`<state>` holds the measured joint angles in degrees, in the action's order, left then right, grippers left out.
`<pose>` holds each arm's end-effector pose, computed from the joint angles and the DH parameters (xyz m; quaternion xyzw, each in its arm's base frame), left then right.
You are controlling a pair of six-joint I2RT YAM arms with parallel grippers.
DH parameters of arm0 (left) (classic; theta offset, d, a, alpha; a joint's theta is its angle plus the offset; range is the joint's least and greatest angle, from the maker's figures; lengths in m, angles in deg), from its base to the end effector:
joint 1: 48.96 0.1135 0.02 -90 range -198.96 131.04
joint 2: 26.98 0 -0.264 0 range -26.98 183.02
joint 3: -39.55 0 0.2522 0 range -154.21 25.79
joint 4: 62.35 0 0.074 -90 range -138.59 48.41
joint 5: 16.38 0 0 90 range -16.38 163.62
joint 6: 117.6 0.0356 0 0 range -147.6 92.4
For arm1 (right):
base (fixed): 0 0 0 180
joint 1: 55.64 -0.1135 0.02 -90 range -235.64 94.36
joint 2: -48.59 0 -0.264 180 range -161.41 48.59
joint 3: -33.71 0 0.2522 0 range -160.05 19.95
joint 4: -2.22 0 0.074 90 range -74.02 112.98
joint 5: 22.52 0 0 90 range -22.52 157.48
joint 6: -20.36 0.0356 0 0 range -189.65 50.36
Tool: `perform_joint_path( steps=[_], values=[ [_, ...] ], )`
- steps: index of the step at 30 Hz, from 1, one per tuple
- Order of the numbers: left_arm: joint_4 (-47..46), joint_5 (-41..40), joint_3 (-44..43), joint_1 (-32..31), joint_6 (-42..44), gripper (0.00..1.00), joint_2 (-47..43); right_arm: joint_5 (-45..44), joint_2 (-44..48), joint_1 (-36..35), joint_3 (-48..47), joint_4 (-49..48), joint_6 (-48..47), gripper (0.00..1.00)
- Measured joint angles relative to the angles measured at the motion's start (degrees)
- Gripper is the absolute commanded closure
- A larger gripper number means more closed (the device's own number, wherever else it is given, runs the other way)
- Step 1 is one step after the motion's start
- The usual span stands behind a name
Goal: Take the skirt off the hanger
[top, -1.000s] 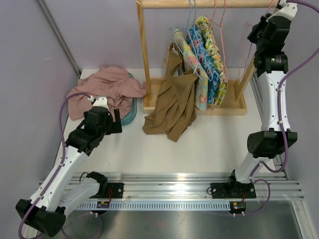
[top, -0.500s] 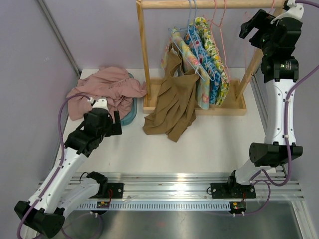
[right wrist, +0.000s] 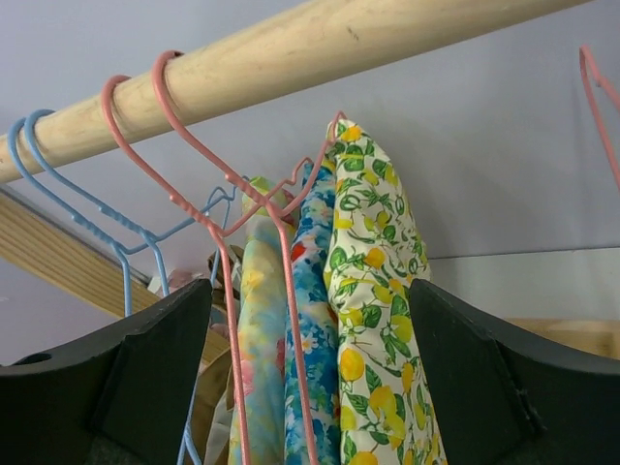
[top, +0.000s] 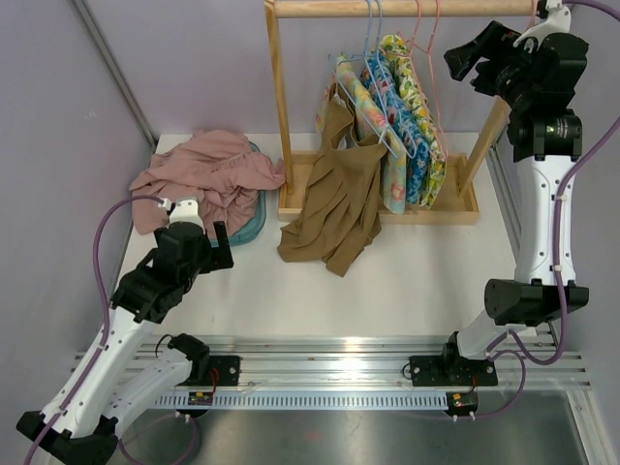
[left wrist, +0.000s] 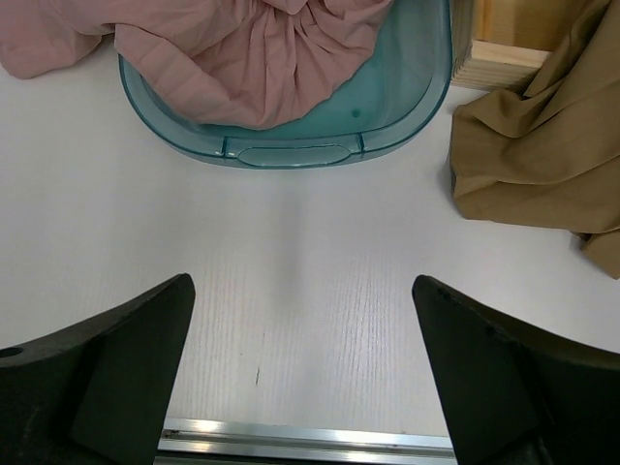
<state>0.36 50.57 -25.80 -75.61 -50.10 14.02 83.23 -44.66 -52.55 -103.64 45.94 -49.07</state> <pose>0.1262 -0.0478 0.3244 -0.0550 0.8846 -0.0139 0.4629 0.3244 -0.0078 0.5533 0.0480 0.7032 0.2022 0.6799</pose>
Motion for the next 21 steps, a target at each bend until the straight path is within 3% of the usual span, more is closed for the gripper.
perform_joint_path(
  steps=[12,17,21],
  values=[
    [0.4,-0.3,0.6,0.0,0.0,0.01,-0.1,1.7,-5.9,-4.2,0.0,1.6,0.6,0.2],
    [0.5,-0.4,0.6,0.0,0.0,0.01,-0.1,1.2,-6.9,-6.2,0.0,1.7,0.6,0.39],
    [0.5,-0.4,0.6,0.0,0.0,0.01,-0.1,0.3,-6.9,-6.4,0.2,1.6,0.6,0.43]
  ],
)
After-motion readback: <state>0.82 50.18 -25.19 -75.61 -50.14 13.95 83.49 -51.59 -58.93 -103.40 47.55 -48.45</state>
